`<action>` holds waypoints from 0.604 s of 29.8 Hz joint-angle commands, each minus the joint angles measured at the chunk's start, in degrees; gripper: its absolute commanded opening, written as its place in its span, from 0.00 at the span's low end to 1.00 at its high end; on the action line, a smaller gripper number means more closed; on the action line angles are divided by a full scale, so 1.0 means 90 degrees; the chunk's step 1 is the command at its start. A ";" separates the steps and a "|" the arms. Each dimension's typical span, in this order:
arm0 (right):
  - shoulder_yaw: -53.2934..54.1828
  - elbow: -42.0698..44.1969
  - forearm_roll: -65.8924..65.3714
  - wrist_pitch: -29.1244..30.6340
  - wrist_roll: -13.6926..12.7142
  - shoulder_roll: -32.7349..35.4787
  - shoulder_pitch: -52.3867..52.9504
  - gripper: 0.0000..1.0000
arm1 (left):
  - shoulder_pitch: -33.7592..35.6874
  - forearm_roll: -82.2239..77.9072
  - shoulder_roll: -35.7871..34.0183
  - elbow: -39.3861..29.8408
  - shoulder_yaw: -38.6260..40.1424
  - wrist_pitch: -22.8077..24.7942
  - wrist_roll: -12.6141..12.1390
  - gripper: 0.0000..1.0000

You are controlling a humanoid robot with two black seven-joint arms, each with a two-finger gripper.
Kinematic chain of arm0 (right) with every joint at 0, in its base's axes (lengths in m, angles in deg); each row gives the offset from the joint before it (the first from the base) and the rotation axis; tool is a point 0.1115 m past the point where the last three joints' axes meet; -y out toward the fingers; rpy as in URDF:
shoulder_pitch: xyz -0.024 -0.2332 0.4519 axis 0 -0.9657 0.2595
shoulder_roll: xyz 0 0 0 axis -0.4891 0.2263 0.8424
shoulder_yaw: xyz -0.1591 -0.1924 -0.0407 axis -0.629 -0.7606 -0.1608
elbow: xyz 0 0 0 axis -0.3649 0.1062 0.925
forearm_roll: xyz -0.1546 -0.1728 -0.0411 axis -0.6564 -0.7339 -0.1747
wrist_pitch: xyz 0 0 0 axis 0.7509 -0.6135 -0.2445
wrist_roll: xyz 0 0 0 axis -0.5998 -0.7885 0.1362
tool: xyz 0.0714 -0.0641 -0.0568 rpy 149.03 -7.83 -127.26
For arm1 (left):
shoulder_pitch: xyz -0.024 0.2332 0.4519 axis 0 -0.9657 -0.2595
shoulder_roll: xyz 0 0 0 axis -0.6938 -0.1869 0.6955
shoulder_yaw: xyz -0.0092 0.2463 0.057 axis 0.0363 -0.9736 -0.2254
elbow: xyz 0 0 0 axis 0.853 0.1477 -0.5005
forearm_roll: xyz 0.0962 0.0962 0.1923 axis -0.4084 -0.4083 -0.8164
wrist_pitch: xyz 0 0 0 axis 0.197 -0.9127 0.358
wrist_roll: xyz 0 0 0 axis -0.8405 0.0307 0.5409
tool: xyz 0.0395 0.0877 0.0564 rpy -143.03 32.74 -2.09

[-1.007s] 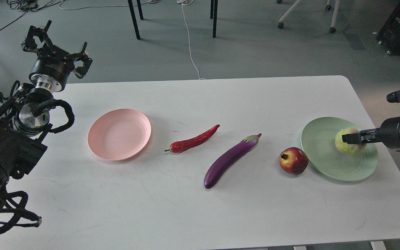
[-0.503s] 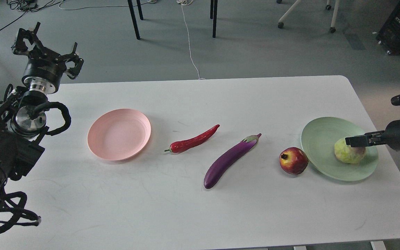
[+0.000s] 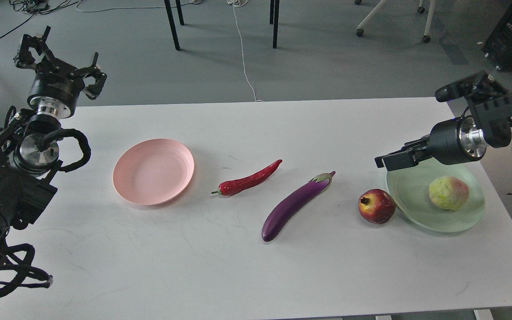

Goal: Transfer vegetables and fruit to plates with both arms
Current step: 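Move the right gripper to the red apple and grasp it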

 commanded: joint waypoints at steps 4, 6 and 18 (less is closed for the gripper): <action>-0.0326 0.0007 -0.0063 -0.0046 0.0001 -0.0496 -0.0097 0.96 | -0.0025 0.0000 -0.0034 0.0009 0.0000 0.0001 0.0006 0.98; -0.0443 0.0007 -0.0073 -0.0056 0.0001 -0.0575 -0.0165 0.96 | -0.0016 0.0000 -0.0034 0.0009 0.0000 -0.0008 0.0006 0.98; -0.0561 0.0807 -0.0102 -0.0222 0.0001 -0.1229 -0.0537 0.96 | -0.0025 -0.0009 -0.0073 0.0009 -0.0020 0.0001 0.0006 0.98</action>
